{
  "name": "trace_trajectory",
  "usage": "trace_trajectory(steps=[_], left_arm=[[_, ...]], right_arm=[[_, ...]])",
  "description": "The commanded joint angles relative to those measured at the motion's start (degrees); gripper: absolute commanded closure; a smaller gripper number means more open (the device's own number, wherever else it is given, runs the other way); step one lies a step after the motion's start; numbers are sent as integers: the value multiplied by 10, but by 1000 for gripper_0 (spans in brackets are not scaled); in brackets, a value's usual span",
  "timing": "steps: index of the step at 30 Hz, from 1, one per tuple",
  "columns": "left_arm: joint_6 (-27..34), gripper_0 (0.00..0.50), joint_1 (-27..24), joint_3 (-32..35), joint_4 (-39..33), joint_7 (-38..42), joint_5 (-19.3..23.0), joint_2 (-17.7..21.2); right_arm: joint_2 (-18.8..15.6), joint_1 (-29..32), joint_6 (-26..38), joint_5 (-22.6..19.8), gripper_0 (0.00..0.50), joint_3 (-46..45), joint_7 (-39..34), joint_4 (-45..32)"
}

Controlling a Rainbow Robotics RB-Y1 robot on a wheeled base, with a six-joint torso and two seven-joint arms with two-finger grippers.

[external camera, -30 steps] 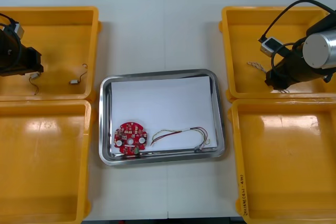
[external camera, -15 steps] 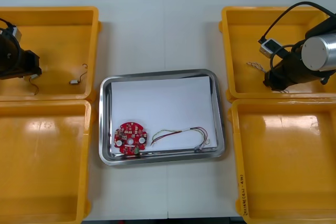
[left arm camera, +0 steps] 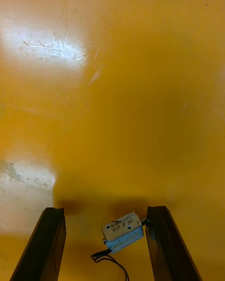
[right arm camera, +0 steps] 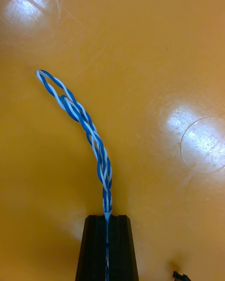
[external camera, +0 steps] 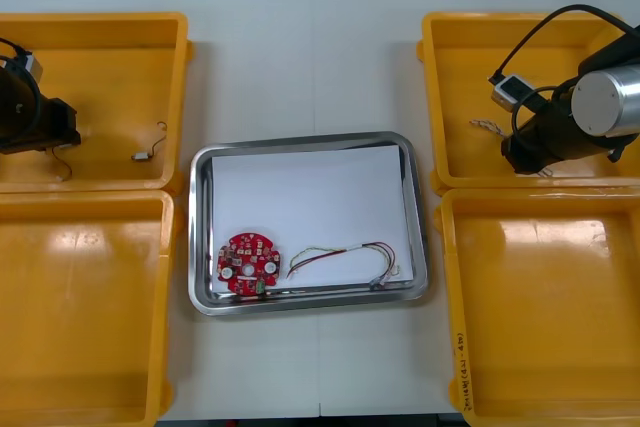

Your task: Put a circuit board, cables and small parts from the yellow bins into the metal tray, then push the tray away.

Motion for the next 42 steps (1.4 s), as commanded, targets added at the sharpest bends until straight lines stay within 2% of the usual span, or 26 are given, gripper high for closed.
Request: trace_trajectory(steps=[1,9,13,25,34,37,38,39,40,41,42], left_arm=[[-1,0,-26,3,-9,-56,7,-4],[17,0,-26,12,-21,-53,7,-4],[16,0,-26,0,-20,-53,7,-6],[8,0,-26,-5,-6,-54,-1,-28],[9,5,-25,-5,-1,-53,-3,-30],[10,142,-26,-5,1,-55,-4,-30],[9,219,-25,-5,1,-56,-4,-30],[9,219,-25,-5,1,-56,-4,-30],[9,367,-25,-5,1,-56,-4,-30],[9,444,-26,-4,1,-56,-5,-30],[9,463,-25,-4,1,-56,-5,-30]], right_arm=[[3,1,-4,-3,500,12,-4,3],[-4,0,-4,-7,500,11,-8,3],[-11,-8,17,-17,500,-5,-5,3],[-28,-52,131,-41,500,-58,-6,-26],[-33,-110,229,-63,500,-92,-19,-34],[-33,-127,254,-72,500,-96,-28,-35],[-34,-131,261,-79,500,-97,-40,-35],[-34,-131,261,-79,500,-97,-40,-35],[-33,-139,269,-94,500,-97,-63,-35],[-34,-143,276,-104,500,-96,-78,-37],[-33,-145,279,-107,500,-96,-85,-38]])
